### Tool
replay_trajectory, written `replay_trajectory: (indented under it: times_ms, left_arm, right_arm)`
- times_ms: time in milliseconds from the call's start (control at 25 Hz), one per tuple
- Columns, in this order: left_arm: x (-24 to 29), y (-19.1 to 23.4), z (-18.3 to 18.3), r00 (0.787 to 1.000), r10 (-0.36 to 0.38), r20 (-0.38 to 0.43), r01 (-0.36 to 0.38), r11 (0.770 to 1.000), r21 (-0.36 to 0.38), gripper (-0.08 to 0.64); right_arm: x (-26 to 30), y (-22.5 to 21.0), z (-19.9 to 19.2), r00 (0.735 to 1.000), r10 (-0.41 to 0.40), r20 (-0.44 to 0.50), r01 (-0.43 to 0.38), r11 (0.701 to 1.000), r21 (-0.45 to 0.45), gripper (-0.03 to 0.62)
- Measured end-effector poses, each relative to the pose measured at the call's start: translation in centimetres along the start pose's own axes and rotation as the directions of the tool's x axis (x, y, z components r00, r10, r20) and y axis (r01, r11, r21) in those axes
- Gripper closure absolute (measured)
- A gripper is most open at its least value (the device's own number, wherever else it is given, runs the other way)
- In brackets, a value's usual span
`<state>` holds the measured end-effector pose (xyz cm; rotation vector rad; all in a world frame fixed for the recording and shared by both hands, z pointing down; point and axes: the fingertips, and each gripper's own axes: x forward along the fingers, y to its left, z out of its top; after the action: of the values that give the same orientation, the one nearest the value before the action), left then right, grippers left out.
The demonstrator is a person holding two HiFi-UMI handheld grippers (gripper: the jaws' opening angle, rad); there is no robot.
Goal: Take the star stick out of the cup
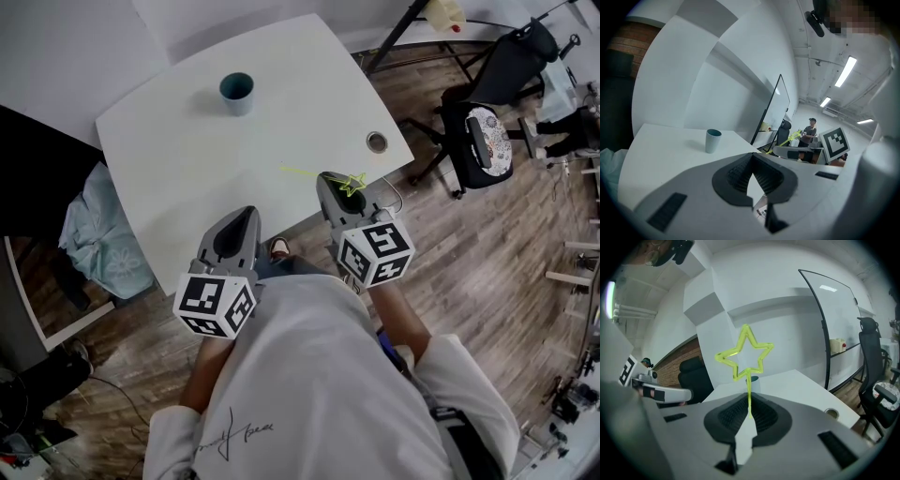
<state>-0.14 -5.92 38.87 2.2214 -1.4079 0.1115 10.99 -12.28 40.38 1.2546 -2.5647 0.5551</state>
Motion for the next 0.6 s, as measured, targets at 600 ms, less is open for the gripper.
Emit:
replay_trajectory:
  times_ms: [600]
  left_arm:
    - [-0.6,1.2,-0.7,1.000,0.028,-0.007,-0.028,0.999,-0.017,0.558]
  right_arm:
    - [-0.5,0.9,-2.4,0.997,0.013,-0.074,-0.013,1.000,-0.003,0.568]
